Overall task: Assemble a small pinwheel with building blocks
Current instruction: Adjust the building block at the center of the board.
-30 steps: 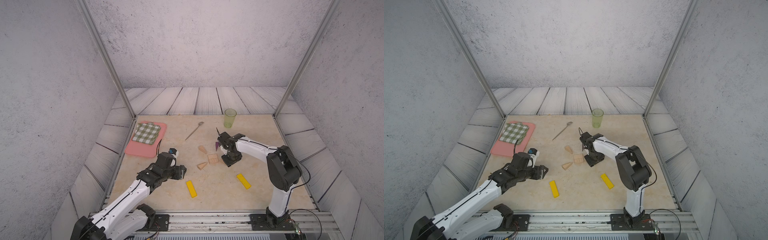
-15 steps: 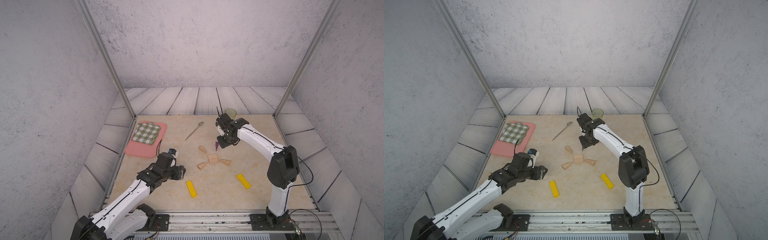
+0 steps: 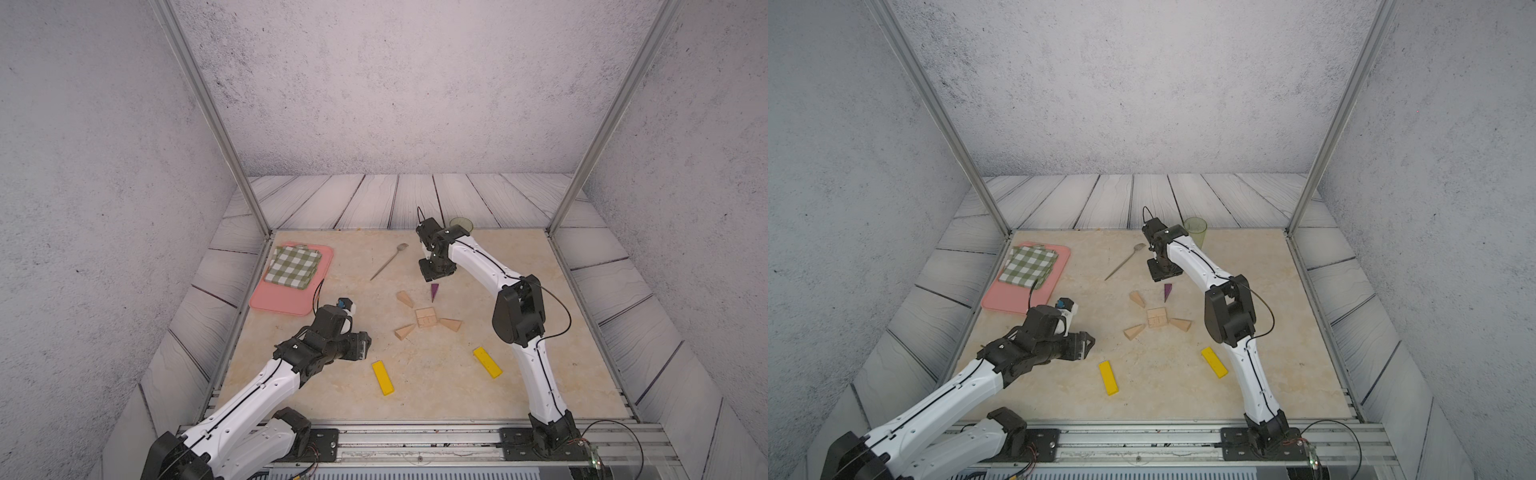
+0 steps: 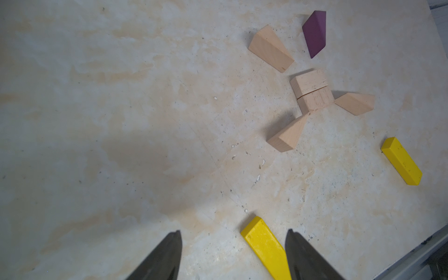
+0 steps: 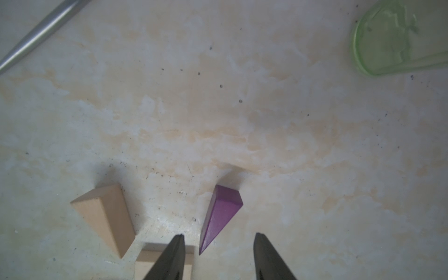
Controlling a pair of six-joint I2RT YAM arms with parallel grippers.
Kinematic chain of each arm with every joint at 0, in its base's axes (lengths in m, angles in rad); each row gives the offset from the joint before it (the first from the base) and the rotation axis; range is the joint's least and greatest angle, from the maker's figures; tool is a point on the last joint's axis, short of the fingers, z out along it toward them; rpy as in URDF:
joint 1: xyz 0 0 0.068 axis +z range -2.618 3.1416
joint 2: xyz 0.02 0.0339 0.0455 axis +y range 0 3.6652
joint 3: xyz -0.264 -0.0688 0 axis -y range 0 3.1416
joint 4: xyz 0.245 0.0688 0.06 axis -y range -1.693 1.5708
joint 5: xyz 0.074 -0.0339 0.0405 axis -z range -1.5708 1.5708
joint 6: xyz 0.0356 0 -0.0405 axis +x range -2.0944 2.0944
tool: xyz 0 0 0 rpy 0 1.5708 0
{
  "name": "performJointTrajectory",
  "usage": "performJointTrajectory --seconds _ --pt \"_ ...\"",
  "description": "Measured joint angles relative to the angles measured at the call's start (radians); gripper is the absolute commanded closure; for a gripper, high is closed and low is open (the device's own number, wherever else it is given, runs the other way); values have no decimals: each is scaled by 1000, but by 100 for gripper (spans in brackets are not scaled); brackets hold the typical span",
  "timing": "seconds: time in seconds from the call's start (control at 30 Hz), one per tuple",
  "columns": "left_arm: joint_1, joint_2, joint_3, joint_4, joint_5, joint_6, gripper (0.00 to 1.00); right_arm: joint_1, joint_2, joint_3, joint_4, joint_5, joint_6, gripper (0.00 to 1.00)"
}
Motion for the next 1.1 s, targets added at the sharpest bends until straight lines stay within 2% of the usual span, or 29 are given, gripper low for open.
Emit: performJointTrajectory --seconds 0.53,1.1 --pt "0 -3 0 0 3 0 26 -38 121 84 -36 -12 18 50" --pt "0 -5 0 0 3 -1 25 -38 135 21 -3 -102 -16 58"
